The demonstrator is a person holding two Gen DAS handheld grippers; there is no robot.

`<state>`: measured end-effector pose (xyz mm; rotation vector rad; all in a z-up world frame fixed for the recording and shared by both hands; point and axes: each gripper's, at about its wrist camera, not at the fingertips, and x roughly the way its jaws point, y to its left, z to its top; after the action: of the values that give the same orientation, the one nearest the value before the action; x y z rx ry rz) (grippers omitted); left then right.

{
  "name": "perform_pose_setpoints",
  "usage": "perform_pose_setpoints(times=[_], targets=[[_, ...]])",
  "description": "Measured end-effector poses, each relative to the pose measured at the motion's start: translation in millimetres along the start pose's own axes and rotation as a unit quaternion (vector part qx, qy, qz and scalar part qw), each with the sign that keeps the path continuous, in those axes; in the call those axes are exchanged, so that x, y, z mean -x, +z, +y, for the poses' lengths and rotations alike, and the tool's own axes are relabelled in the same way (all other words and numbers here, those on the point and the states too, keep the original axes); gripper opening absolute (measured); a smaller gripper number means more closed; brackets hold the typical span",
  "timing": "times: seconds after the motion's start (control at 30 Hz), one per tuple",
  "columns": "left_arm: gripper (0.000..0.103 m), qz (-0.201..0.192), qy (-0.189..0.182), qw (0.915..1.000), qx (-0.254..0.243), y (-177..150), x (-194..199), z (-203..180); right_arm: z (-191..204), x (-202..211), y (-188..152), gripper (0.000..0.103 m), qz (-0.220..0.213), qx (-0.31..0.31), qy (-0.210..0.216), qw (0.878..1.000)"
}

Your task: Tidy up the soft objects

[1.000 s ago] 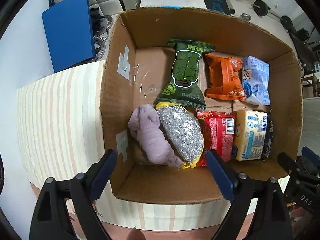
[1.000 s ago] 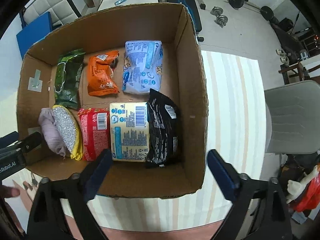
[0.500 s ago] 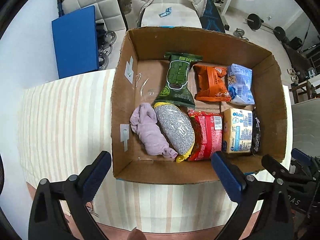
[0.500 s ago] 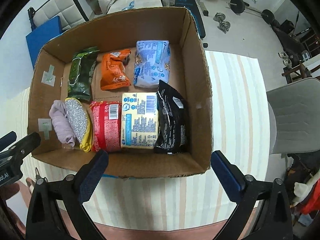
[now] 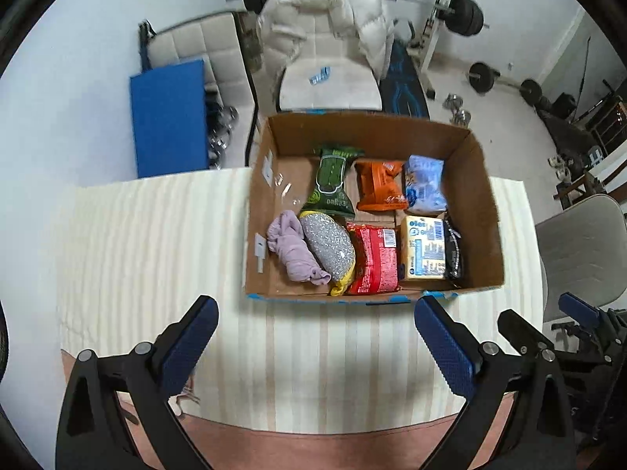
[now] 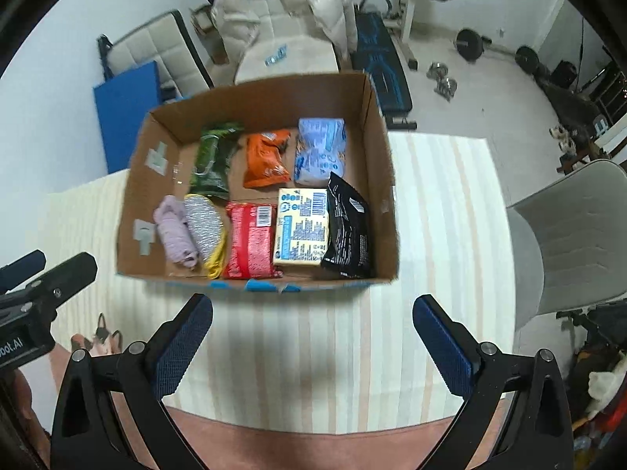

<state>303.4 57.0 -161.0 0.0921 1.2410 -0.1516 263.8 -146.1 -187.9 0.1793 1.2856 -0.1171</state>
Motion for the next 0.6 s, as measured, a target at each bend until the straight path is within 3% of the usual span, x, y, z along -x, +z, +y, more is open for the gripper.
perform_pose_setpoints(times=[0.6], targets=[[0.103,-0.082,-0.008,0.9961,-0.032,-92,142,-12,-7,171,-93,0.103,-0.1,-0.014,0.02,0.995]])
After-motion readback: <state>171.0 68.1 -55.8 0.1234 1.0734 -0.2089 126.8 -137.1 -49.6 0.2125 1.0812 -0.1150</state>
